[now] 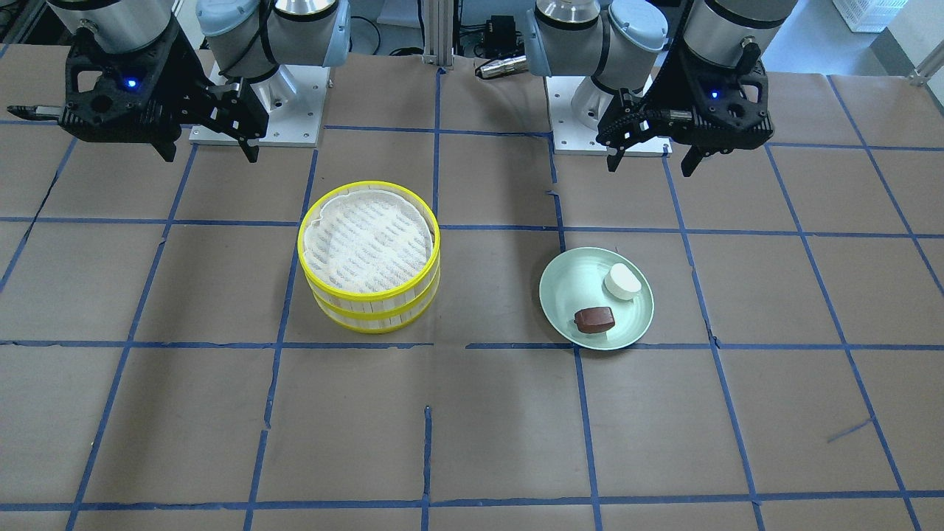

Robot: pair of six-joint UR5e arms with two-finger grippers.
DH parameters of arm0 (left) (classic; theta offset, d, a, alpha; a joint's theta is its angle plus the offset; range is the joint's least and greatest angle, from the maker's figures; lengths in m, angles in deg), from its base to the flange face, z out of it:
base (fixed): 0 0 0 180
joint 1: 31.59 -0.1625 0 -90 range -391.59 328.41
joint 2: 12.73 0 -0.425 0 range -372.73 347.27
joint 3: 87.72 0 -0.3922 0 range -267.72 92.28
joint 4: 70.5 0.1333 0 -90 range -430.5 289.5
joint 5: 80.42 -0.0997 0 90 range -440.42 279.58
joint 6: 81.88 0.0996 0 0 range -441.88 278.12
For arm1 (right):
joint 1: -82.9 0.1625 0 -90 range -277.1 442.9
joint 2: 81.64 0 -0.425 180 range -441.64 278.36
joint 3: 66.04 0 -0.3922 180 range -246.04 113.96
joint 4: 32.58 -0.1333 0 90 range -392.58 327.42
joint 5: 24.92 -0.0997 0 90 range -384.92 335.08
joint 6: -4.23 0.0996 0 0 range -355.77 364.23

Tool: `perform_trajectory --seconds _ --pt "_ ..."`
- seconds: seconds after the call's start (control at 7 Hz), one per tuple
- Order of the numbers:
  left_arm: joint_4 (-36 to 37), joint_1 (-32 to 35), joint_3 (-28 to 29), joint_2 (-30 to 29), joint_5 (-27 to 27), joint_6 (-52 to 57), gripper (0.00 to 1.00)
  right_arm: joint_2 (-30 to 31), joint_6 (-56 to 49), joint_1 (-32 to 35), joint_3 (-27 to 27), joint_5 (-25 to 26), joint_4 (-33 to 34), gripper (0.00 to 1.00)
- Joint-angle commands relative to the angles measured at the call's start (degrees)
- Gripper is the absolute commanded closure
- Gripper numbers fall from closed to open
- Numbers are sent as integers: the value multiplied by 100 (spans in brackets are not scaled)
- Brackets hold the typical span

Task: Place buns in different layers of steamer
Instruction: 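Lower the left gripper over the green bowl while the right approaches the steamer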

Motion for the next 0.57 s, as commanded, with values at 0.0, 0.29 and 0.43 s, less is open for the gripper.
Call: perform_trajectory --seconds 0.0,0.29,0.43 --pt "358 -29 -272 -265 0 102 0 -58 -24 88 36 -53 19 0" --pt "1396 -30 -538 -968 -9 94 0 -85 -14 97 780 86 316 0" --pt "1512 -30 -565 -1284 0 42 0 -85 177 114 1375 26 988 0"
